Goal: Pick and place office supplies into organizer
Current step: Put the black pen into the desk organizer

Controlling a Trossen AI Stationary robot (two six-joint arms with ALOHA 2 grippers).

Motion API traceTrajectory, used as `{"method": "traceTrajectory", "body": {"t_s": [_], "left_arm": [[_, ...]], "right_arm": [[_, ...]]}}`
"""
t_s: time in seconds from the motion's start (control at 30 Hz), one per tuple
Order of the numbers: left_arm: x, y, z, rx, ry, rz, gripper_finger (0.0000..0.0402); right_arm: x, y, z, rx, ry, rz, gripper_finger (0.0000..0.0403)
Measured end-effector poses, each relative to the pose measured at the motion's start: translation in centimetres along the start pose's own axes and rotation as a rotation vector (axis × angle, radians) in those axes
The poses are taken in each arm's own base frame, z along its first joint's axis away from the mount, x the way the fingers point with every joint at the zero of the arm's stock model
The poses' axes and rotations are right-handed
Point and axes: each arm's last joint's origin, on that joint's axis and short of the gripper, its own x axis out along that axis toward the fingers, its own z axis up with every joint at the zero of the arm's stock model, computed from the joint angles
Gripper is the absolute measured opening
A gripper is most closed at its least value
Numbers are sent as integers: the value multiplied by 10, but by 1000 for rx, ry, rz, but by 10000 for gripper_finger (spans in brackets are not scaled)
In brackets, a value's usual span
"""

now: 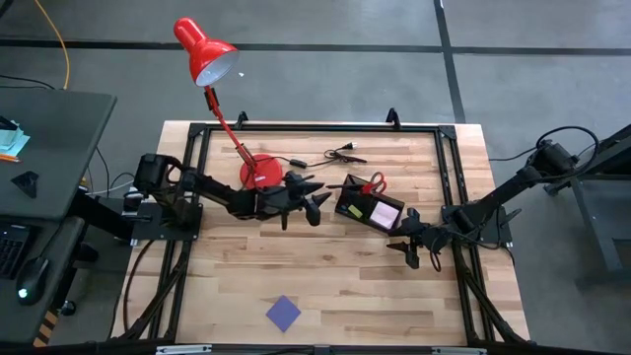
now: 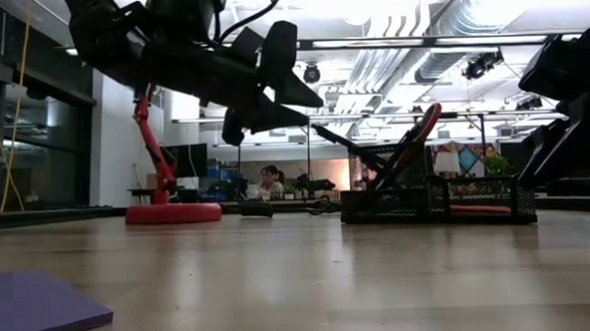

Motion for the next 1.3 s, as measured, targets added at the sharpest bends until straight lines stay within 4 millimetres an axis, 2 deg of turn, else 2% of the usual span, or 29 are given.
{"method": "traceTrajectory", "body": {"t_s": [0.23, 0.53, 0.73, 1.1, 1.2, 1.3], "left_arm": [[5, -3, 2, 2, 51, 25, 182], [6, -1, 4, -8, 34, 46, 182], [17, 7, -10, -36, 50, 59, 181], [31, -2, -8, -50, 51, 48, 181], [32, -2, -8, -47, 62, 50, 167], [32, -2, -9, -46, 64, 52, 137]], "right_arm": [[0, 0, 0, -1, 0, 0, 155], [0, 0, 0, -1, 0, 0, 154], [0, 0, 0, 0, 1, -1, 161], [0, 0, 0, 0, 1, 0, 155], [0, 0, 0, -1, 1, 0, 154], [0, 0, 0, -1, 1, 0, 154]]}}
